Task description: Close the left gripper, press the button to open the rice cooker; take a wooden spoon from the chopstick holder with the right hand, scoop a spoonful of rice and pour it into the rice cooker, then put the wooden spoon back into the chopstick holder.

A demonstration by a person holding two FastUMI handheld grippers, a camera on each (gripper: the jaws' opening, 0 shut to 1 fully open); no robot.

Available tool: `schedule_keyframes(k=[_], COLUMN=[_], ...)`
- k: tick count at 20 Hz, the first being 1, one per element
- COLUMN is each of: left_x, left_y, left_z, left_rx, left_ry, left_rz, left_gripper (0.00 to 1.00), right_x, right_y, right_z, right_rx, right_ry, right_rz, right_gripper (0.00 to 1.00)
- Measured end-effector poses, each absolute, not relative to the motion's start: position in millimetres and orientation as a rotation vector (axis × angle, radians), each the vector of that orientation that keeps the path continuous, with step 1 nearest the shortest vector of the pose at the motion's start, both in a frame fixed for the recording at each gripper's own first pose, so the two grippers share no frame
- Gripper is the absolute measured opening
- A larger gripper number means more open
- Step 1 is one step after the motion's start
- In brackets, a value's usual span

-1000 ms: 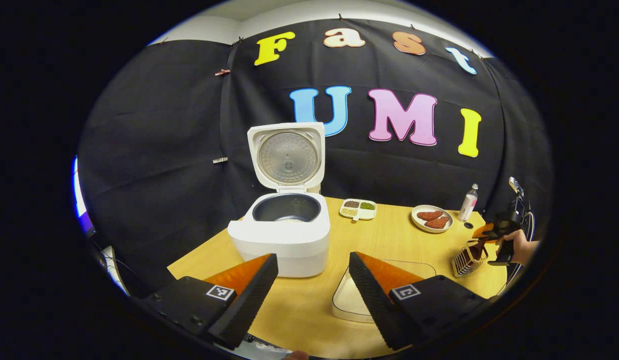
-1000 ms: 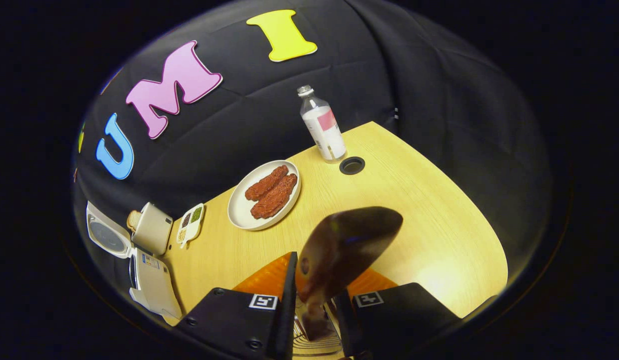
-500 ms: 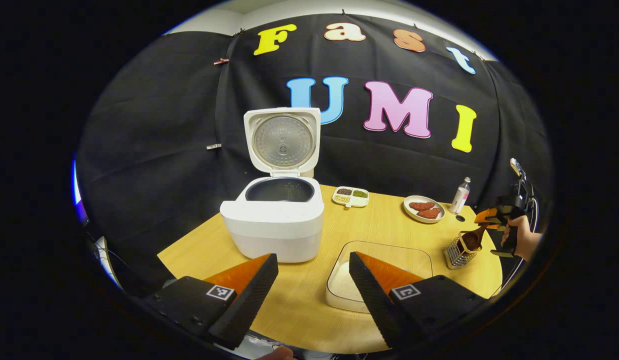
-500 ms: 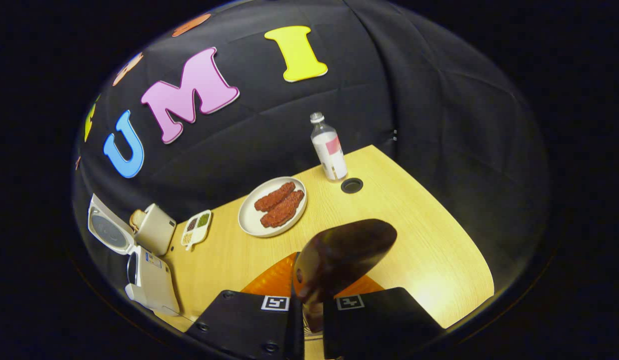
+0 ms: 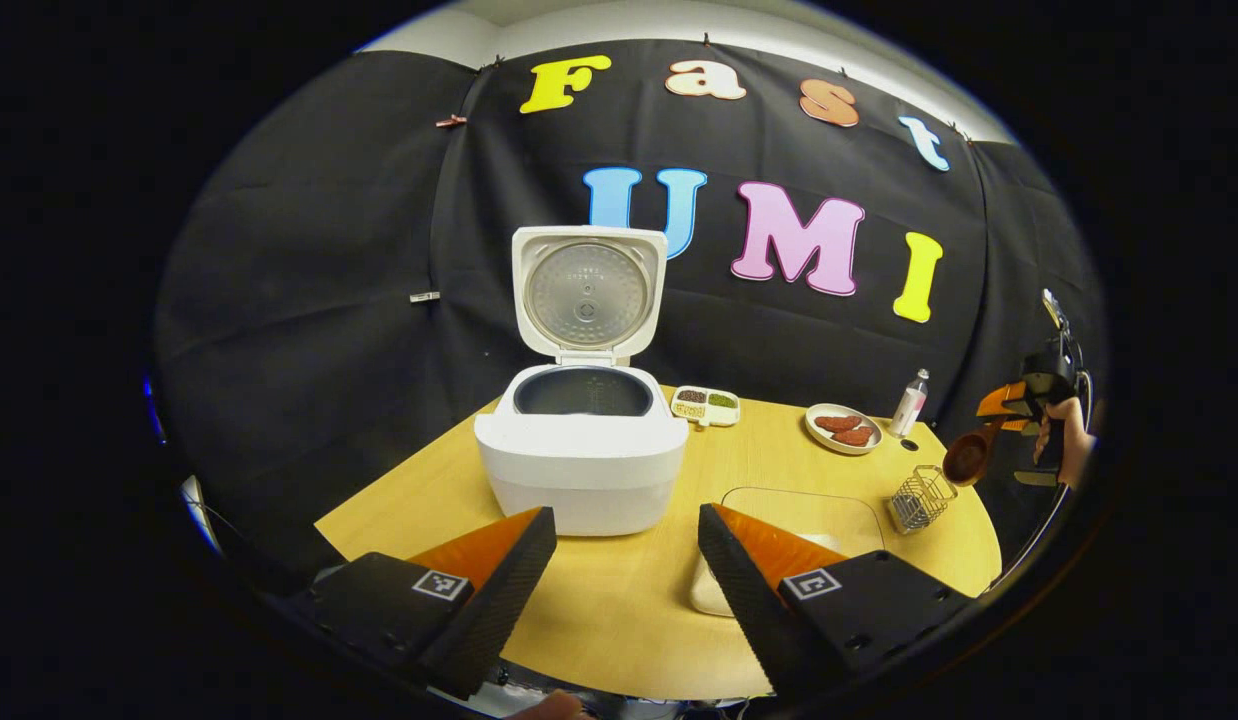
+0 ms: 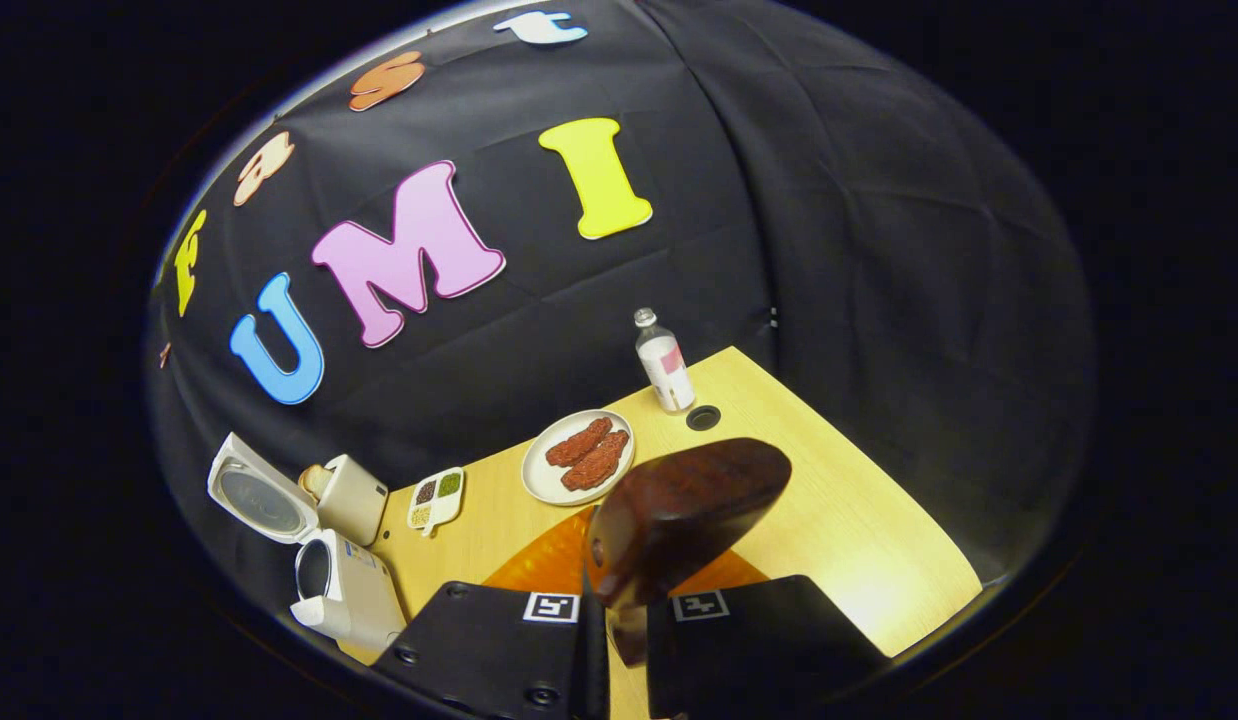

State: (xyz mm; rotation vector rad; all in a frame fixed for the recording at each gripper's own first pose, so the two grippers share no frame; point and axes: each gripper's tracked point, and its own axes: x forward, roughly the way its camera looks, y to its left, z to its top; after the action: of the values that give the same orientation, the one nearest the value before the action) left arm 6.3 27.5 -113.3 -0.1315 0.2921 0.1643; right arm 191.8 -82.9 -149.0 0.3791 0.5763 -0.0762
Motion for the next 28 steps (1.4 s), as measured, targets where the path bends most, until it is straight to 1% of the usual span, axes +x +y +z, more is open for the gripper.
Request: schedule_keyframes(k=[5, 9, 14, 17, 21, 25, 28], left_x=[-5.4, -11.6, -22.1, -26.6, -28.4, -26.3, -26.2], left_y=[57.1, 77.2, 104.9, 116.4, 136.3, 139.7, 134.7], left_z=[-118.4, -129.1, -140.3, -153.5, -156.7, -158.6, -171.1], left_rx=[-0.147, -0.148, -0.161, -0.204, -0.211, -0.177, -0.145], left_ry=[0.284, 0.279, 0.287, 0.314, 0.323, 0.307, 0.325], left_rz=[0.119, 0.079, 0.076, 0.077, 0.096, 0.067, 0.043], left_gripper=[0.98, 0.96, 0.96, 0.96, 0.96, 0.95, 0.96], right_x=[154.4, 140.3, 123.5, 112.5, 99.9, 90.8, 90.2], right_y=[-31.6, 16.6, 73.5, 105.2, 127.8, 141.9, 142.9], right_z=[-116.2, -110.2, -119.0, -135.5, -175.9, -212.8, -236.5], right_rx=[0.368, 0.388, 0.392, 0.387, 0.249, 0.177, 0.096], right_ry=[0.538, 0.528, 0.537, 0.543, 0.556, 0.567, 0.569], right_rz=[-0.047, -0.014, 0.022, 0.058, 0.091, 0.107, 0.100], right_gripper=[0.19, 0.19, 0.19, 0.19, 0.19, 0.19, 0.19])
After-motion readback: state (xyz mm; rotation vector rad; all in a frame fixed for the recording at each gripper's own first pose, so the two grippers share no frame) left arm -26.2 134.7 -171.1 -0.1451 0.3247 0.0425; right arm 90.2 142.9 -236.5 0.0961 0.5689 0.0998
